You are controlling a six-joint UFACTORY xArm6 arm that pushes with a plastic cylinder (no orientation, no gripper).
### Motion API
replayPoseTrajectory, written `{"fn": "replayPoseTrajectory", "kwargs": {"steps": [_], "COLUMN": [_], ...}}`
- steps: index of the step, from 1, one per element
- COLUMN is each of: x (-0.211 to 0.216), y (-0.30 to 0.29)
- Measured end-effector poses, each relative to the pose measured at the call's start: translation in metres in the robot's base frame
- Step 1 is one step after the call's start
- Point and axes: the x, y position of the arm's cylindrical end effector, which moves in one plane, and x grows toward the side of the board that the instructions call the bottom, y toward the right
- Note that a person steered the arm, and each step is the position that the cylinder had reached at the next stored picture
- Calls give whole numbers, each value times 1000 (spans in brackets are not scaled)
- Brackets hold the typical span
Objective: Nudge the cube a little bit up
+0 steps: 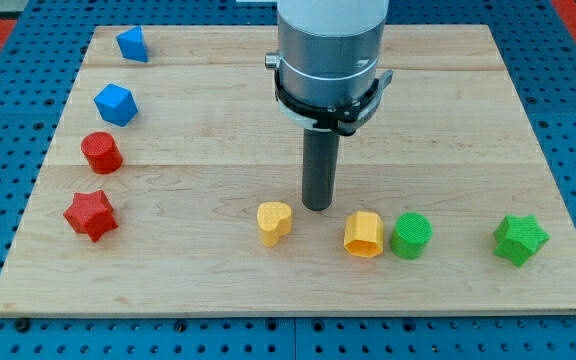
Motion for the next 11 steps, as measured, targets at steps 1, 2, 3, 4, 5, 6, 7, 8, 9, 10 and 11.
{"fn": "replayPoseTrajectory", "kwargs": {"steps": [1,2,3,4,5,6,7,8,9,10,11], "x": [0,0,0,1,-2,-2,-3,-13,-34,-49,-91], "y": [0,1,0,1,2,2,-2,-4,-31,-78,-174]}}
